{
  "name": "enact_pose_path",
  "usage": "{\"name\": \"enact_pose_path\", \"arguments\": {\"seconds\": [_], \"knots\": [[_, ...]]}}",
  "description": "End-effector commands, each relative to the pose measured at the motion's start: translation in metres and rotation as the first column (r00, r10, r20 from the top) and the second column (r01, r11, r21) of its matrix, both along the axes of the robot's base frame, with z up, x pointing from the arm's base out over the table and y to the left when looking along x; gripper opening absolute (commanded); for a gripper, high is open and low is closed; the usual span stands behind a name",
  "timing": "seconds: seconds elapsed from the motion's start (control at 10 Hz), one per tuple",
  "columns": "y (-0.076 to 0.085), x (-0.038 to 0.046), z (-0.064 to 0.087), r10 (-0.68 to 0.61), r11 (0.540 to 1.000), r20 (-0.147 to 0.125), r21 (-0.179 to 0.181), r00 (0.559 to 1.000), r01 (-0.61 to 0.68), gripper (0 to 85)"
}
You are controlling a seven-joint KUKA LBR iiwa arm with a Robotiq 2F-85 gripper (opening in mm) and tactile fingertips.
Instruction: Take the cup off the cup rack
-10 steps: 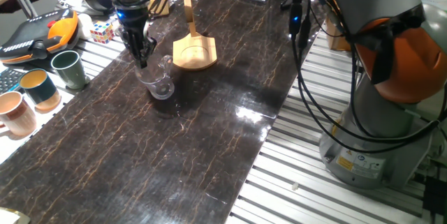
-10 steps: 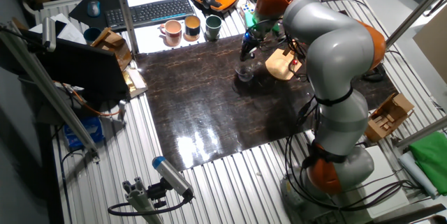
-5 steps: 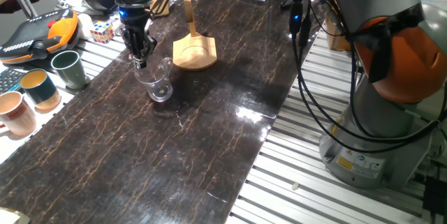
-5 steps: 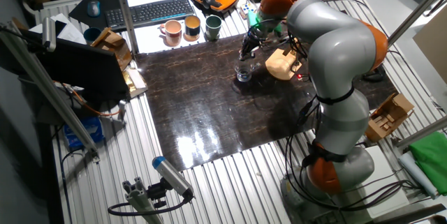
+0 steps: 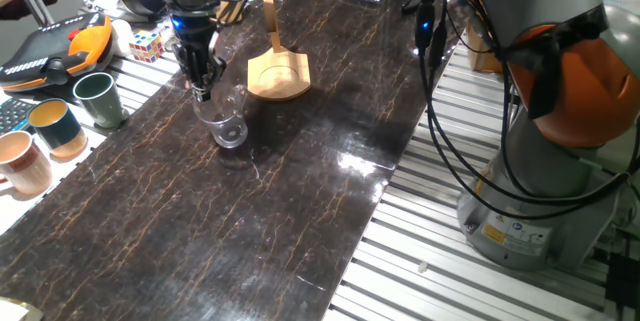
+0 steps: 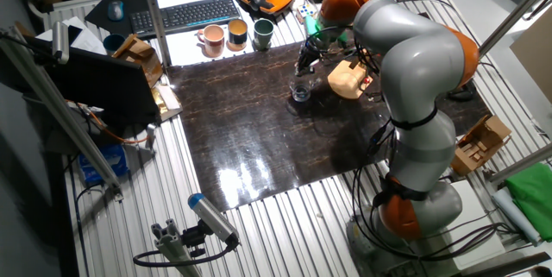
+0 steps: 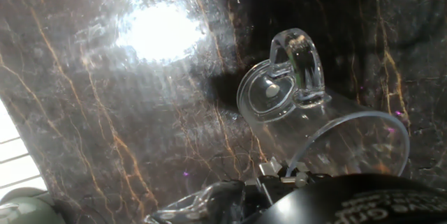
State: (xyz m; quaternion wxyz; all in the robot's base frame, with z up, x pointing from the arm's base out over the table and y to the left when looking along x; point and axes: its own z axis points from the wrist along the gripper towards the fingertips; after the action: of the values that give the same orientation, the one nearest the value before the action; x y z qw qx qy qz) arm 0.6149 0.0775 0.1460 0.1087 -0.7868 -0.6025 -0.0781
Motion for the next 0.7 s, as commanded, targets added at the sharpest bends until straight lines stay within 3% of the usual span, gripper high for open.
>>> {"name": "enact_pose_path", "arguments": {"seconds": [0.0, 0.1, 0.3, 0.6], "knots": [[-0.0001, 0.0001, -0.0007, 0.002, 1.0, 0.005, 0.002, 1.0, -0.002, 1.0], [-0.0002, 0.0002, -0.0014, -0.005, 1.0, 0.013, -0.001, 1.0, 0.005, 3.0], [-0.0003, 0.0003, -0.0026, -0.007, 1.0, 0.021, -0.008, 1.0, 0.007, 22.0], [-0.0005, 0.0003, -0.0027, -0.001, 1.0, 0.03, -0.015, 1.0, 0.001, 22.0]]}}
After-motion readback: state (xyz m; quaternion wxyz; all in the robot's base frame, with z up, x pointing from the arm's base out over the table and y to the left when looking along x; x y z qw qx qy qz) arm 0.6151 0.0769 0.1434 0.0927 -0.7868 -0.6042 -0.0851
